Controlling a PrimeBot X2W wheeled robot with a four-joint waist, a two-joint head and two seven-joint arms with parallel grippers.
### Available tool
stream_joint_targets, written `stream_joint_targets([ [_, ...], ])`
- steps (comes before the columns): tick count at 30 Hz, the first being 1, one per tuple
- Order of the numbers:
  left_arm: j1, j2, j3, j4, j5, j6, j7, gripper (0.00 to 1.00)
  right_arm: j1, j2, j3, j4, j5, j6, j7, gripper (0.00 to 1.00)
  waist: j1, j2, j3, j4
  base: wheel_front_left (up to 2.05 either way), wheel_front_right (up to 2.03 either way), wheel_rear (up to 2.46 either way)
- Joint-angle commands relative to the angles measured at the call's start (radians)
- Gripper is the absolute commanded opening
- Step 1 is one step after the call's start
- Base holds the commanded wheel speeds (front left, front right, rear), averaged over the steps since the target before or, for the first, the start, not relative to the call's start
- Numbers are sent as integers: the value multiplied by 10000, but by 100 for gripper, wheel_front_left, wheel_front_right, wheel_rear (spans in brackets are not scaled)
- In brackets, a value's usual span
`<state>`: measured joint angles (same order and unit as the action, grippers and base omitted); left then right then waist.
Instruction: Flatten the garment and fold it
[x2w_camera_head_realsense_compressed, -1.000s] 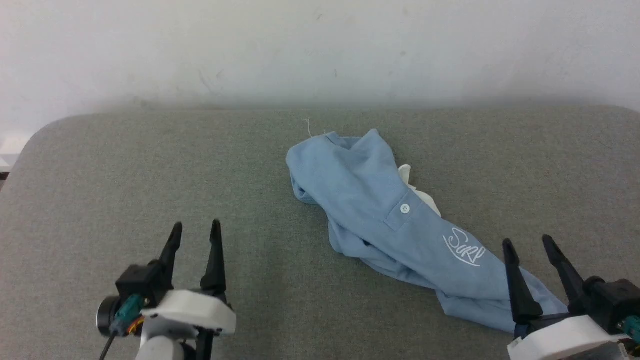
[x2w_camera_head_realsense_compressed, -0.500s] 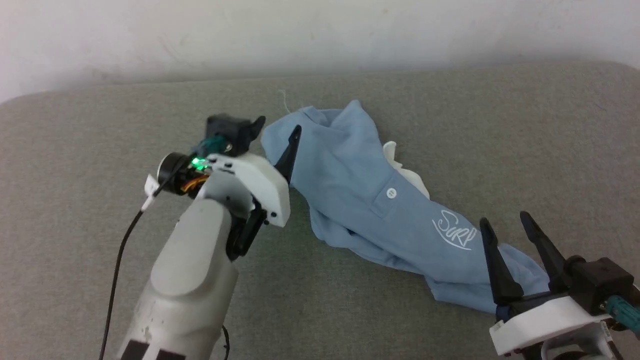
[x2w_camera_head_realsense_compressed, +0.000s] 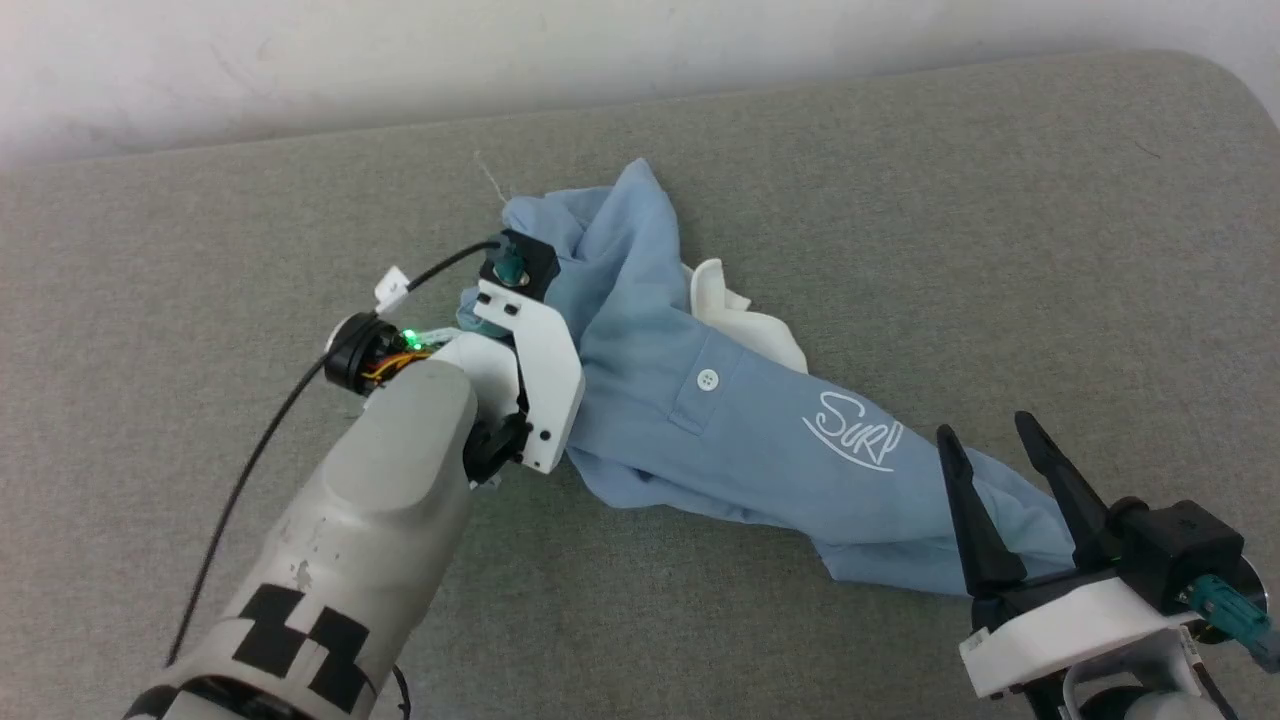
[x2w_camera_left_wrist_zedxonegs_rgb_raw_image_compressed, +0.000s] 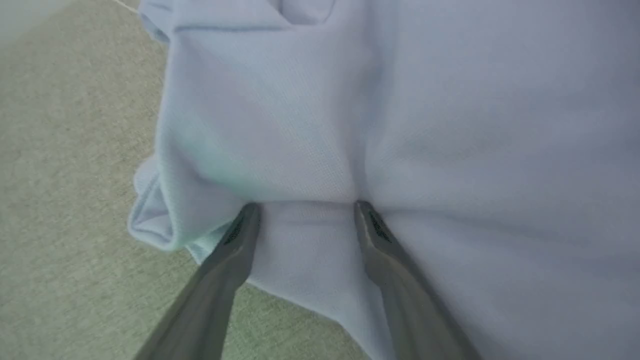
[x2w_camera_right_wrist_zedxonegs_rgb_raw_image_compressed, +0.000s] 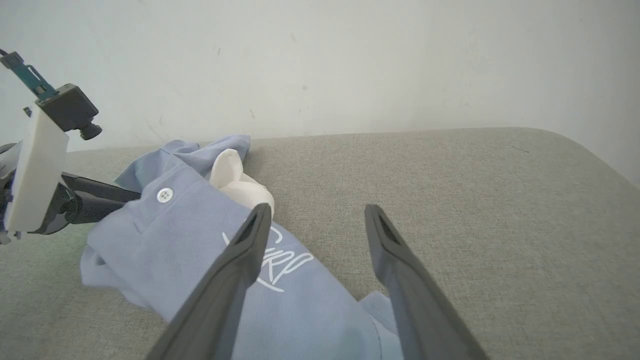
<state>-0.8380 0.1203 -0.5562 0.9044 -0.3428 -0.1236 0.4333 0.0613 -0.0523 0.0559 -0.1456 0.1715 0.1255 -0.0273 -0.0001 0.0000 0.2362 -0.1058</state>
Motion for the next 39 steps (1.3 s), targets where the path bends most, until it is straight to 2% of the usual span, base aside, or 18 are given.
stream_joint_targets([
  [1, 186, -16, -476, 291, -407, -69, 471, 89, -140, 20, 4, 31, 59, 52, -60, 100, 1, 0, 47, -83, 0, 0, 0],
  [2, 243, 8, -772, 335, -657, -69, 702, 50, -139, 20, 1, 41, 64, 52, -72, 100, 1, 0, 42, -94, 0, 0, 0],
  [3, 310, 51, -1048, 333, -924, -69, 885, 18, -137, 20, 2, 55, 73, 52, -77, 100, 1, 0, 28, -102, 0, 0, 0],
  [4, 370, 115, -1281, 291, -1198, -69, 999, 0, -139, 20, 3, 69, 86, 52, -79, 100, 1, 0, 7, -106, 0, 0, 0],
  [7, 384, 457, -1778, -20, -1723, -69, 671, 0, -109, 20, -39, 96, 110, 52, -93, 100, 1, 0, -116, -32, 0, 0, 0],
  [13, 420, 1045, -1722, -740, -1874, -68, -1216, 0, 82, 20, -196, 142, 114, 52, -76, 100, 1, 0, -637, 235, 0, 0, 0],
  [17, 1100, 1620, -1526, -1826, -1812, 243, -2257, 0, 374, 20, -323, 112, 109, 52, -43, 100, 1, 0, -1151, 559, 0, 0, 0],
  [22, 3029, 2728, -1187, -4183, -1923, 1280, -2545, 0, 753, 20, -386, 11, 125, 52, 35, 100, 1, 0, -1651, 949, 0, 0, 0],
  [28, 6469, 4061, -611, -7668, -2468, 3263, -1977, 0, 1094, 20, -417, -150, 110, 52, 139, 100, 1, 0, -1954, 1218, 0, 0, 0],
  [31, 8077, 4299, -460, -9050, -2851, 4187, -1651, 0, 1153, 20, -394, -227, 96, 52, 183, 100, 1, 0, -1961, 1286, 0, 0, 0],
  [34, 9320, 4310, -439, -9901, -3231, 4848, -1392, 0, 1180, 20, -399, -276, 96, 52, 193, 100, 1, 0, -1940, 1355, 0, 0, 0],
  [37, 10131, 4174, -553, -10307, -3633, 5077, -1191, 0, 1171, 20, -380, -303, 86, 52, 204, 100, 1, 0, -1896, 1408, 0, 0, 0],
  [39, 10416, 3917, -630, -10379, -3998, 4971, -1163, 0, 1160, 20, -382, -320, 79, 52, 208, 100, 1, 0, -1859, 1444, 0, 0, 0],
])
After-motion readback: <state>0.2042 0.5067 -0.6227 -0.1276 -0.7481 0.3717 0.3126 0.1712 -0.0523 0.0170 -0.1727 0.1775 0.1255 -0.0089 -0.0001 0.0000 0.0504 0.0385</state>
